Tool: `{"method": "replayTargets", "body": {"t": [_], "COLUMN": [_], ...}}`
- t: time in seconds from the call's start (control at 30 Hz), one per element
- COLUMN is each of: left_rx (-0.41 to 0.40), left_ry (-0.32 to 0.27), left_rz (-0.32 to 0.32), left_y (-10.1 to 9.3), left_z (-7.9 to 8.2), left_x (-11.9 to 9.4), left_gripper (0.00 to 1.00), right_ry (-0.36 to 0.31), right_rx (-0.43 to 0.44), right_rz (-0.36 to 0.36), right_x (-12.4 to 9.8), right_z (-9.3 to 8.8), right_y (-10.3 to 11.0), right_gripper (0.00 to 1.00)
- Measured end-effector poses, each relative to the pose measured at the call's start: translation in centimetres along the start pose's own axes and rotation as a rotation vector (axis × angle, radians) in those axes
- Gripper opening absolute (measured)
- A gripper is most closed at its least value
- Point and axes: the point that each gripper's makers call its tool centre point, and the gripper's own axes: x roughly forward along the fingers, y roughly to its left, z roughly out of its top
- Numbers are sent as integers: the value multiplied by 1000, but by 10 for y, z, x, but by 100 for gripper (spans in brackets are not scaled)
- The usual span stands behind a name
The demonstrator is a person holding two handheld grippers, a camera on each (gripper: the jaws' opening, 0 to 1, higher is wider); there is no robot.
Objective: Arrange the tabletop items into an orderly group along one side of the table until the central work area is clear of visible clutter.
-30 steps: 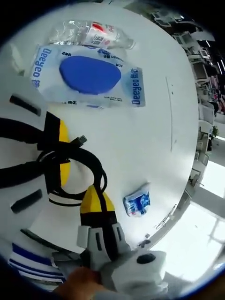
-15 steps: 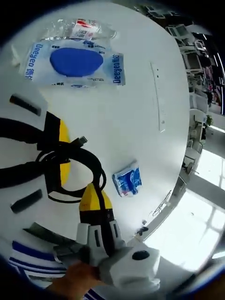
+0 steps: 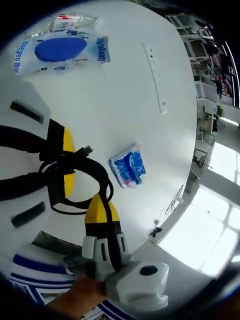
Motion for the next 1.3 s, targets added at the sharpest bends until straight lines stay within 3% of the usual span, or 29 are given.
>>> {"method": "replayTargets", "body": {"t": [0.27,0.47,1.3], "left_rx": [28,26,-45], "left_ry": [27,61,161], "left_rz": [-38,-54,-50], "left_y": [-18,-23,-5], "left_z": [8,6,-6], "left_x": [23,40,89], "left_gripper": [9,9,9], "right_ry": [7,25,99], "right_rx": [18,34,86], "right_rz": [-38,-50,-13], "right_x": [-7,-2,40], "right_z": [-8,-17,-41], "right_y": [-25,-39,-67], "right_gripper": [2,2,3]}}
